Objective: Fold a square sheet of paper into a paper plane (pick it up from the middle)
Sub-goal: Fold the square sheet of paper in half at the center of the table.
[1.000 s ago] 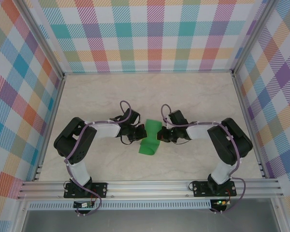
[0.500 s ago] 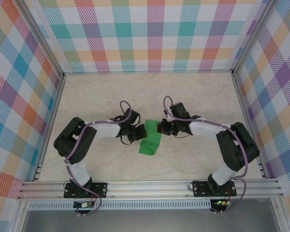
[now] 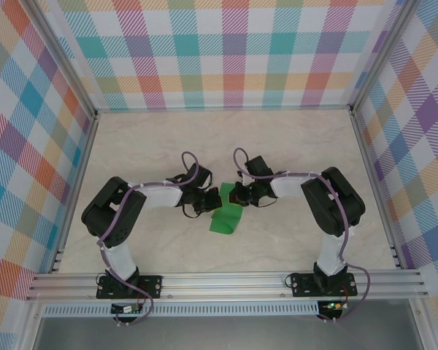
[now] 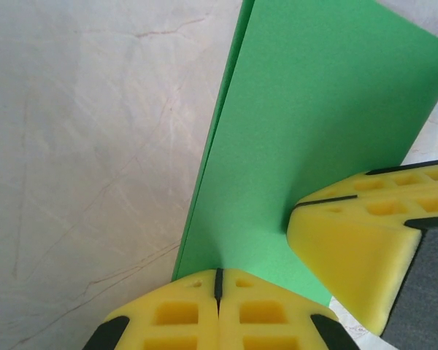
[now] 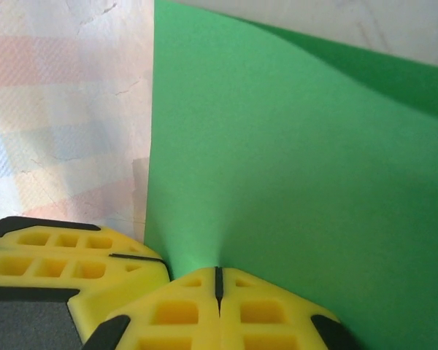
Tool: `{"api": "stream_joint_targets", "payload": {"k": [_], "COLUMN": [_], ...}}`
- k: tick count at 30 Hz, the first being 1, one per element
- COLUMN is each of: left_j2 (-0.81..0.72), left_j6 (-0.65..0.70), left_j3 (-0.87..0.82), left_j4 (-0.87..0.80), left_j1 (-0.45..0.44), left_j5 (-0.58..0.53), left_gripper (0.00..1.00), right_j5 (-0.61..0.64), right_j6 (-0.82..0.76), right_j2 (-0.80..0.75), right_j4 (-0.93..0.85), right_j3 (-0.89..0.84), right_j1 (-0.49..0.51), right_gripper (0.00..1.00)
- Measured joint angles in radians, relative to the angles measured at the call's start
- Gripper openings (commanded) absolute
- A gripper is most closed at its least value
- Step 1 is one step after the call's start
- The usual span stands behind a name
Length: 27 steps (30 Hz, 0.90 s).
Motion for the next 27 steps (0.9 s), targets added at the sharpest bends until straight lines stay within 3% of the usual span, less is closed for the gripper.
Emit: {"api": "stream_joint_targets", "payload": {"k": [8,13,20,27], "left_j2": [0.001,0.002,0.003,0.003], "left_j6": [0.0,0.0,0.0,0.0], "left_j3": [0.0,0.0,0.0,0.0], "left_j4": [0.001,0.002,0.002,0.002], "left_j1": [0.0,0.0,0.0,-0.003], "left_j5": [0.0,0.0,0.0,0.0], "left_gripper": [0.0,0.0,0.0,0.0], "right_j5": [-0.029,0.051,0.049,0.016], "right_j6": [-0.035,-0.055,-0.054,-0.04], "right_j2": [-0.042,-0.118,-0.196,-0.063], "right_j4": [0.023,-0.045,-0.049,-0.019], "right_j3": [-0.072,-0.085,-0.078,-0.026], "right_j1": [-0.117,-0.187,-0.081,-0.017], "right_gripper": [0.03,0.03,0.03,0.02]}}
